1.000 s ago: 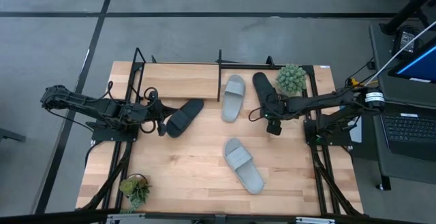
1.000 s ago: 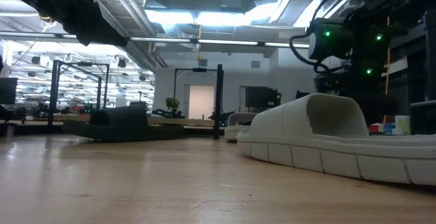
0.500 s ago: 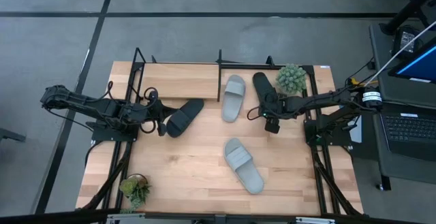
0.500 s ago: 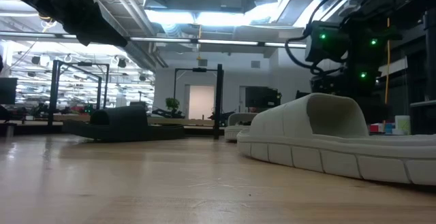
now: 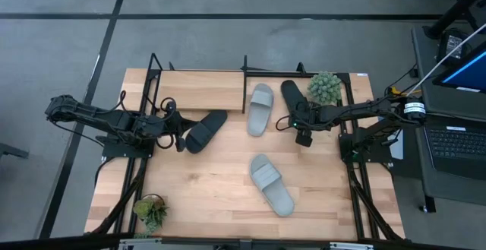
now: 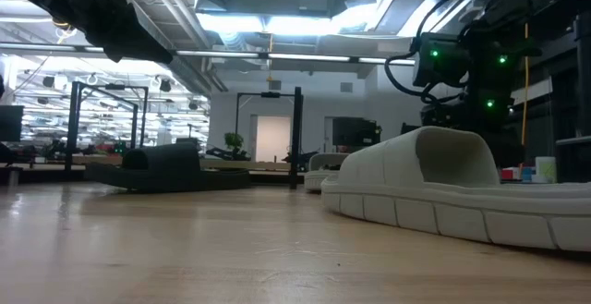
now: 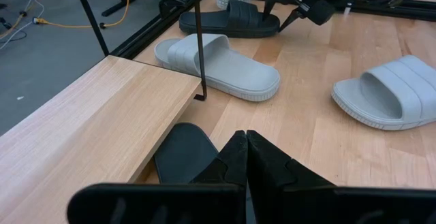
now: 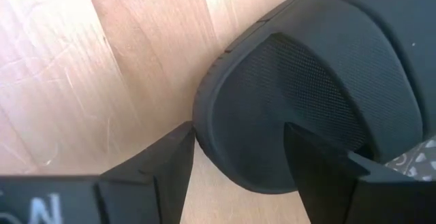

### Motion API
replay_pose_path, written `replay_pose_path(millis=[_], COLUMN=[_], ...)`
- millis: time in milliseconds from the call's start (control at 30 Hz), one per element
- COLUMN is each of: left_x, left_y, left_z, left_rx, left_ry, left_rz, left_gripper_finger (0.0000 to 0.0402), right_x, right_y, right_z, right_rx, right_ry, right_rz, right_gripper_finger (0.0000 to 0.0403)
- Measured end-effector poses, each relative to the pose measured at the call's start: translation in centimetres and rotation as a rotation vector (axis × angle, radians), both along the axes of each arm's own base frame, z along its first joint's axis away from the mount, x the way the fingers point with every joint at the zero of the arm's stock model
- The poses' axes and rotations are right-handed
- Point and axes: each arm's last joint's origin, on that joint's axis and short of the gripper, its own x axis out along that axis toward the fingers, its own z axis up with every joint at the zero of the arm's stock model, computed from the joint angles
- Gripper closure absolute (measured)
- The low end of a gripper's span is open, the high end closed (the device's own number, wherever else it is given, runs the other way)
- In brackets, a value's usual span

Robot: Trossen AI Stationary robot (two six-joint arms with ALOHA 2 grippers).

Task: Pick and place slides into the shelf
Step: Put the right black slides on the shelf

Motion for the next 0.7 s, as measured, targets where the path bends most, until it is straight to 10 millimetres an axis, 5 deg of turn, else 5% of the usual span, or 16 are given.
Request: replay_pose_path(millis=[233, 700], left_x=[0.00, 0.00], left_y=[0.00, 0.00], left_z=[0.00, 0.00], left_rx=[0.000, 0.000], left_ry=[0.000, 0.000], left_rz=[0.000, 0.000], left_gripper_finger=[0.0401, 0.0401], right_x=[0.02, 0.13], right_y=[0.07, 0.08], right_z=[-0.03, 0.04], right_rx=[0.025, 0.026], right_ry=[-0.005, -0.015], right_rz=[0.006, 0.005], right_gripper_finger=[0.0206, 0.0374])
